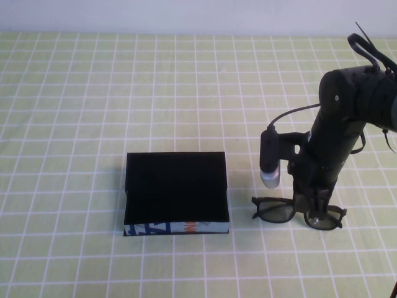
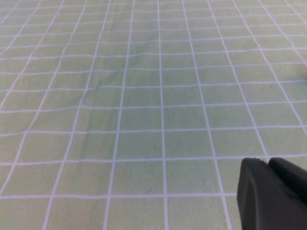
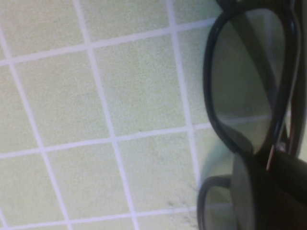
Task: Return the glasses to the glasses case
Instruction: Pick up the glasses from the table, then place the glasses in the glasses case
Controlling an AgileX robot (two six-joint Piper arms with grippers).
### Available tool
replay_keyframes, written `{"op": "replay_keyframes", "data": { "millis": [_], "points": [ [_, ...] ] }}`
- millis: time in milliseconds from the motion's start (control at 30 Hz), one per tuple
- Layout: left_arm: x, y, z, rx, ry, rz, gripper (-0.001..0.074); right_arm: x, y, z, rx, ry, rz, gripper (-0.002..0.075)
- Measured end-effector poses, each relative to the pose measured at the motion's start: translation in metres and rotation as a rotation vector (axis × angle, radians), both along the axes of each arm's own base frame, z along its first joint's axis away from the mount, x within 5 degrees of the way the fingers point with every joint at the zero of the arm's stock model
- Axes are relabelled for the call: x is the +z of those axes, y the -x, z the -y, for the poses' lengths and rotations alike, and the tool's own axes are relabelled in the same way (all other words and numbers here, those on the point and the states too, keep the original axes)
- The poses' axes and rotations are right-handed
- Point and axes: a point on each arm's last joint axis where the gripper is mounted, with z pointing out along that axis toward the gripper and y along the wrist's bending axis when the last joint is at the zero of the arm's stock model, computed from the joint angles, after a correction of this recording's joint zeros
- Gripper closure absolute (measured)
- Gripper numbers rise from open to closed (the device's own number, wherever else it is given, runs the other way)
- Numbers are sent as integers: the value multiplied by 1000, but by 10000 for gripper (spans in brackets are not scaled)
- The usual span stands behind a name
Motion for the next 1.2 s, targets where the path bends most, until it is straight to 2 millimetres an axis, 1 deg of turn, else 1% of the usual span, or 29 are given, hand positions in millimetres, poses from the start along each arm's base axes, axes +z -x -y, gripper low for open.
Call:
{"op": "replay_keyframes", "data": {
  "millis": [100, 433, 600, 900, 967, 1067, 1200],
  "points": [
    [0, 0, 0, 0, 0, 0, 737, 1, 0, 0, 2, 2, -8, 708],
    [0, 0, 0, 0, 0, 0, 737, 2, 2, 1, 4, 7, -28, 713],
    [0, 0, 0, 0, 0, 0, 737, 8, 8, 3, -14, 19, -60, 722],
    [0, 0, 0, 0, 0, 0, 737, 46, 21, 7, -61, -4, 0, 723],
    [0, 0, 0, 0, 0, 0, 737, 58, 28, 3, -51, -16, 29, 723],
    [0, 0, 0, 0, 0, 0, 737, 74, 42, -10, -16, -35, 68, 723],
    [0, 0, 0, 0, 0, 0, 737, 89, 61, -43, 61, -49, 105, 723]
  ]
}}
